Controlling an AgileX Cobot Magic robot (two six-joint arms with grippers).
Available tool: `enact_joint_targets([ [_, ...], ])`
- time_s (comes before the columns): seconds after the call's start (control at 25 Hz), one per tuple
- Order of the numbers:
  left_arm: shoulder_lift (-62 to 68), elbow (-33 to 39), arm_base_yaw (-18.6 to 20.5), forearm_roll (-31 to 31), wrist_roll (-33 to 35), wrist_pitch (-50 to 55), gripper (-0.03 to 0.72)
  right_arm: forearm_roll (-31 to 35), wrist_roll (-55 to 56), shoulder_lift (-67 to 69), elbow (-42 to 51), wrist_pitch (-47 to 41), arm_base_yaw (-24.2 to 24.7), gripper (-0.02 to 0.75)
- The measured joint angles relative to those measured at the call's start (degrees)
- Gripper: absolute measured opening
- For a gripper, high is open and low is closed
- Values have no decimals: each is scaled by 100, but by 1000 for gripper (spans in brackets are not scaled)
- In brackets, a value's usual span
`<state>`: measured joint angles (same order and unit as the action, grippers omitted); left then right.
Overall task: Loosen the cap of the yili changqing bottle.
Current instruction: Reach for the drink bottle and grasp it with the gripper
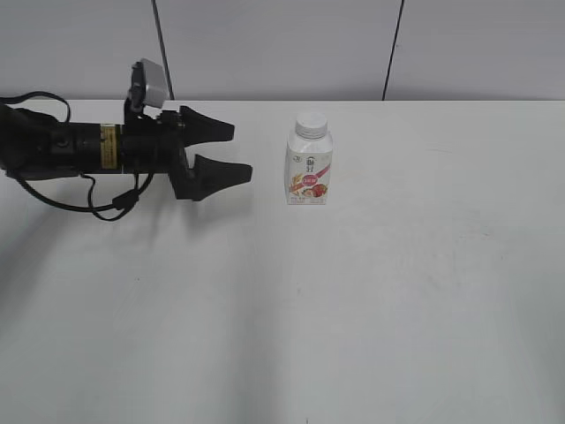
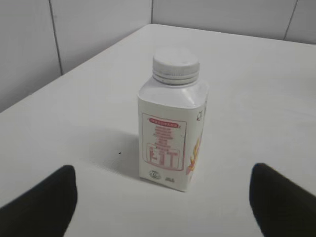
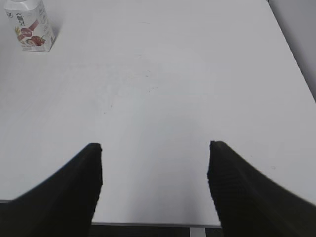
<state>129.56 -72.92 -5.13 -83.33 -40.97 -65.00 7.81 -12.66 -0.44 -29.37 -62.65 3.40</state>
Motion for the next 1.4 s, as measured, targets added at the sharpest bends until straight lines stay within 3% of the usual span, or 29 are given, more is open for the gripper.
enact_joint_targets([
  [0.28, 887, -1217, -469, -305, -431, -276, 661, 0, 0, 0, 0, -4, 0, 533],
  [0.52, 1334, -1812, -652, -294, -603, -187, 657, 0, 0, 0, 0, -4, 0, 533],
  [0.84, 1661, -2409, -779, -169, -888, -104, 620, 0, 0, 0, 0, -4, 0, 533],
  [1.4, 1945, -2788, -1151, -46, -960, -9, 570, 0, 0, 0, 0, -4, 0, 533],
])
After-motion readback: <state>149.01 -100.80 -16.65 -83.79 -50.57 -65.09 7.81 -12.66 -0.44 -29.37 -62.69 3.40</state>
